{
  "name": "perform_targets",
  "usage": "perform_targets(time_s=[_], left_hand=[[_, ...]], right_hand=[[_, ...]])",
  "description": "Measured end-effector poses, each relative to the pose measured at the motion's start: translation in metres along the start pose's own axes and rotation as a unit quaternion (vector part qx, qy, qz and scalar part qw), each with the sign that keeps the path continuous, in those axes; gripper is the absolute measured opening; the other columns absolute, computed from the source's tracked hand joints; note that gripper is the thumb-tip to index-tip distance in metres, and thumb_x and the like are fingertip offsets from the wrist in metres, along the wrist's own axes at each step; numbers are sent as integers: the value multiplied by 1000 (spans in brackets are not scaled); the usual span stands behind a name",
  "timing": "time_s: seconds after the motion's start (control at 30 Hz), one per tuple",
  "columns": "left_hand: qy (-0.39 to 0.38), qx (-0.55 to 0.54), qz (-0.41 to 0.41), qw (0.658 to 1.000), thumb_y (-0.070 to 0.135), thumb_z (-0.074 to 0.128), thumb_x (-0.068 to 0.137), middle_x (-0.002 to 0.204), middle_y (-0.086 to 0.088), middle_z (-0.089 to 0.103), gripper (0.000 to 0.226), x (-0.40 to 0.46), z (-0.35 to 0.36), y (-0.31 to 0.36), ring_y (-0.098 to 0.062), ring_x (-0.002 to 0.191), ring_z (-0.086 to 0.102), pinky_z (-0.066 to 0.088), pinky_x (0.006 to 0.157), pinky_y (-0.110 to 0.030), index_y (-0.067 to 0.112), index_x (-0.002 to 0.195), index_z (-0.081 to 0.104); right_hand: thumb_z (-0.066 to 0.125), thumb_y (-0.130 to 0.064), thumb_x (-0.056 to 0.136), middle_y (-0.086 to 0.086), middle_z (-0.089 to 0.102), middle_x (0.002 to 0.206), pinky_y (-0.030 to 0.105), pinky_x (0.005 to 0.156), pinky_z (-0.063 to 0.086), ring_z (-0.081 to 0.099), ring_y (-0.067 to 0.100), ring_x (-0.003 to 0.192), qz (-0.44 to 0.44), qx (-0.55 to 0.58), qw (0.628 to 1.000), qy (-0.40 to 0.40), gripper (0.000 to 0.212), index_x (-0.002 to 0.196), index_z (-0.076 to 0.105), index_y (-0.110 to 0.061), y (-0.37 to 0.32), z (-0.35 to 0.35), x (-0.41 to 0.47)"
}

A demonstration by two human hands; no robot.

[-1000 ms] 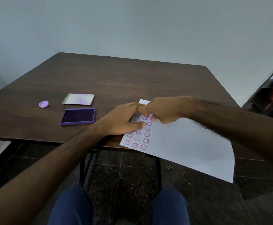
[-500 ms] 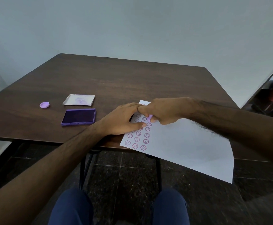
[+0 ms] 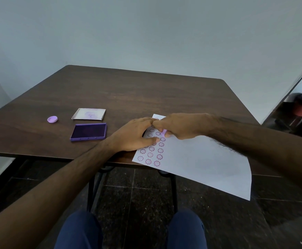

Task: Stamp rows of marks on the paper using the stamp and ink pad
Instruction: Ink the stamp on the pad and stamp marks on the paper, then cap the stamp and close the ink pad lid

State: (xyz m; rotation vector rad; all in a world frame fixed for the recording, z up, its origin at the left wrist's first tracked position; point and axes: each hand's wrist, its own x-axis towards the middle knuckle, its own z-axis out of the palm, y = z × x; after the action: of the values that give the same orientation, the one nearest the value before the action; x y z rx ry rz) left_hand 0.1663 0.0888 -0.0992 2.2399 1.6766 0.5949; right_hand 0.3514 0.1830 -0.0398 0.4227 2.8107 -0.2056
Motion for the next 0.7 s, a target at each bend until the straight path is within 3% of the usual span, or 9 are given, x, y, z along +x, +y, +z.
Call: perform_targets(time_s=[0.07,0.13,0.2,0.3,0.43,0.57,0.7], left_hand=[[-1,1,1,1000,49,61,92,136,4,61,55,-1,0,1,-9,117,59,46,103,-30,23,139,51],[3,9,7,1000,49,60,92,137,4,60,52,-2,0,0,-9,117,59,45,101,-28,25,137,51],[8,24,8,1000,51,59,92,143,4,55,54,-2,0,-1,-10,124,55,38,102,-24,26,139,50],[9,29,1,1000,55,57,91,149,4,49,58,-3,1,-3,-11,131,49,34,105,-25,26,141,48],[51,28,4,998,51,55,94,149,5,48,53,-5,-3,2,-10,132,46,34,109,-31,27,140,48],[189,81,15,978,37,50,98,135,7,54,33,-25,-19,3,-9,128,44,32,105,-35,28,130,55],[293,123,-13,948,27,50,94,125,7,54,27,-72,-54,-22,-13,122,48,34,93,-33,30,120,59]], right_hand=[[55,-8,96,5,64,122,34,93,49,59,27,108,11,14,1000,-25,18,112,57,-17,0,-4,-2],[52,-13,99,-4,65,109,22,83,47,61,23,101,18,56,998,-21,14,102,57,-26,3,-9,-8],[53,-21,99,-4,66,89,29,71,50,62,20,80,29,166,982,79,2,98,53,-19,10,-10,-16],[59,-28,97,9,67,85,32,64,53,58,22,68,39,415,876,243,16,99,54,-12,21,1,-31],[63,-29,93,-1,66,78,26,64,48,53,12,66,51,626,720,296,15,96,61,-14,15,28,-33],[60,-23,96,-1,63,77,22,62,47,52,10,65,39,705,643,298,12,98,65,-12,-6,33,-12],[58,-19,97,3,67,81,22,61,48,56,9,66,2,746,602,286,14,102,67,-10,-30,23,16]])
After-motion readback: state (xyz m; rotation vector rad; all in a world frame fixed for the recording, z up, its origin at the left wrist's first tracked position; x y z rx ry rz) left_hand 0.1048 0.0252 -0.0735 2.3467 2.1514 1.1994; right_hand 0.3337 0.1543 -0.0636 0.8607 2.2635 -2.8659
